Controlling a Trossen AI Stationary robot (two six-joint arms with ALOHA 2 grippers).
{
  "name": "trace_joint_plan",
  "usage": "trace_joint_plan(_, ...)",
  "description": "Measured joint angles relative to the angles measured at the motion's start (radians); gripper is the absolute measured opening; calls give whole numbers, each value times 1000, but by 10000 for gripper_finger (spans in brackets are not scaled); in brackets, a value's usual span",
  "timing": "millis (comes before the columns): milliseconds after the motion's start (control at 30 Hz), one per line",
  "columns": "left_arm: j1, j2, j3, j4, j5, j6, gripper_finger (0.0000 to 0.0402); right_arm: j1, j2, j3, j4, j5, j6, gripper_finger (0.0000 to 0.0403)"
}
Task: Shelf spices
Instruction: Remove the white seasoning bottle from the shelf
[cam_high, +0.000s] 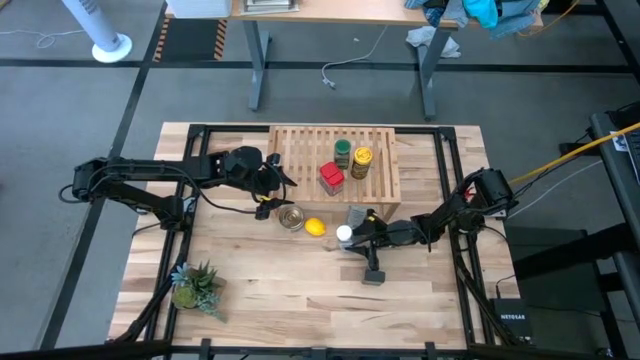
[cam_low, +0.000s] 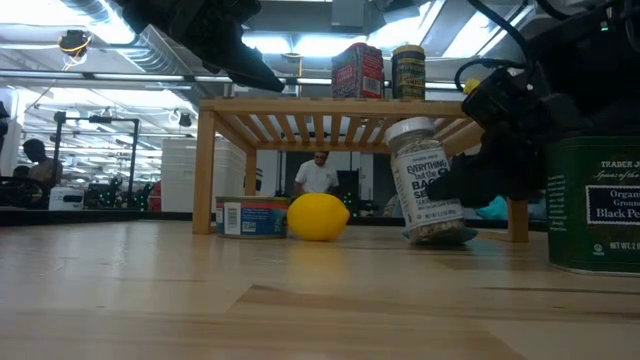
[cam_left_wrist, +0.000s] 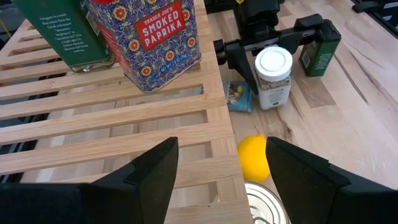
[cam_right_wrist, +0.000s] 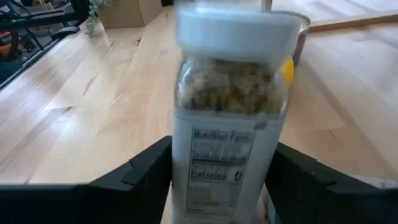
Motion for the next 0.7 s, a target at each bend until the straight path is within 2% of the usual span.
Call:
trace_joint_plan(200,0,0,0,0,0,0,237,0,0,0,2,-16,13,255)
trace_joint_plan(700,0,0,0,0,0,0,237,0,0,0,46,-104,45,260)
